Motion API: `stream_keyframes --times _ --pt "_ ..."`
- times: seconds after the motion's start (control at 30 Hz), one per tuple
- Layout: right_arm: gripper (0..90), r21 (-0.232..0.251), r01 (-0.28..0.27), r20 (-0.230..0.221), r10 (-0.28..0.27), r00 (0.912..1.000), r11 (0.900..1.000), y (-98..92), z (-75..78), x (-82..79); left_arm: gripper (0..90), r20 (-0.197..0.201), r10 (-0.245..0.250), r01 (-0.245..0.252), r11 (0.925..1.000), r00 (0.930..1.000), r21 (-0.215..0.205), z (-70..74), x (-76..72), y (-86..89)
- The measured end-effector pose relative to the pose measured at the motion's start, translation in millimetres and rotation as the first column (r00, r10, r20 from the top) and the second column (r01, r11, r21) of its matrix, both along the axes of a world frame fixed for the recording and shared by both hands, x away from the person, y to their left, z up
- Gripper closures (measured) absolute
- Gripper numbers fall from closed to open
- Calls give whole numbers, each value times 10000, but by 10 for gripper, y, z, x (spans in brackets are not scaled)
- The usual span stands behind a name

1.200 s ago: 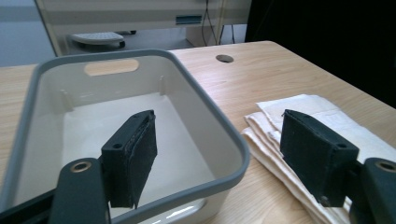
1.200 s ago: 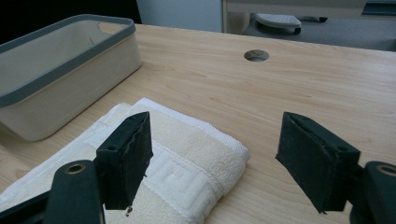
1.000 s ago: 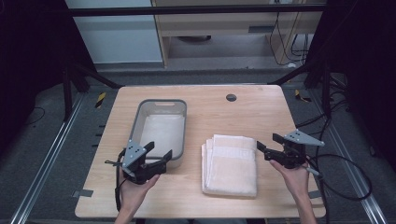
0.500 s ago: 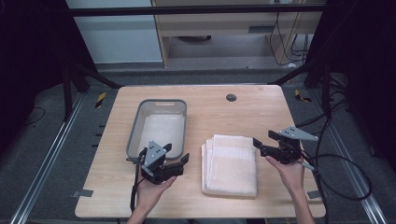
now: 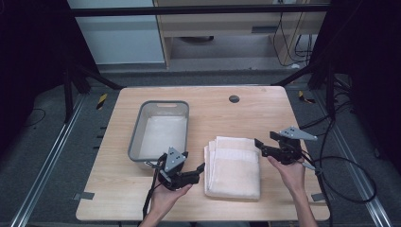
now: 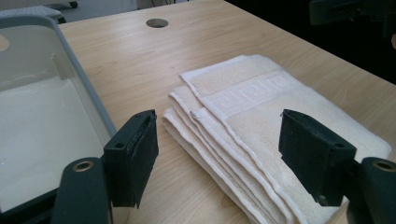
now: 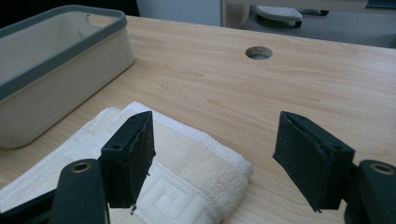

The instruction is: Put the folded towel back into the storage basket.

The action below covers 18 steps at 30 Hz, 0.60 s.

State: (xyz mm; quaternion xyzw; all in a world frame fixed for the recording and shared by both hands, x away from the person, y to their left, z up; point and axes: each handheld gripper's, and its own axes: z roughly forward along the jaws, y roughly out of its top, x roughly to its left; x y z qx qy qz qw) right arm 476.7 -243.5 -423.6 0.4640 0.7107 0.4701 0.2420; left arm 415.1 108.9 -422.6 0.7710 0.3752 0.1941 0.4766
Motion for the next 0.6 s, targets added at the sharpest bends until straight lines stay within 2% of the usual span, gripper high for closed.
stream_keyframes --times 0.23,0.4,0.6 --pt "273 -76 -32 -75 31 10000 10000 42 -42 22 275 -246 -199 202 9997 9995 122 -68 -19 -94" --pt "273 -336 -34 -186 28 9998 9994 61 -67 30 279 -457 -292 302 9993 9985 213 -114 -32 -142" --pt "267 -501 -200 -483 176 9987 9985 109 -124 49 280 -740 -303 337 9984 9968 451 -207 -30 -201"
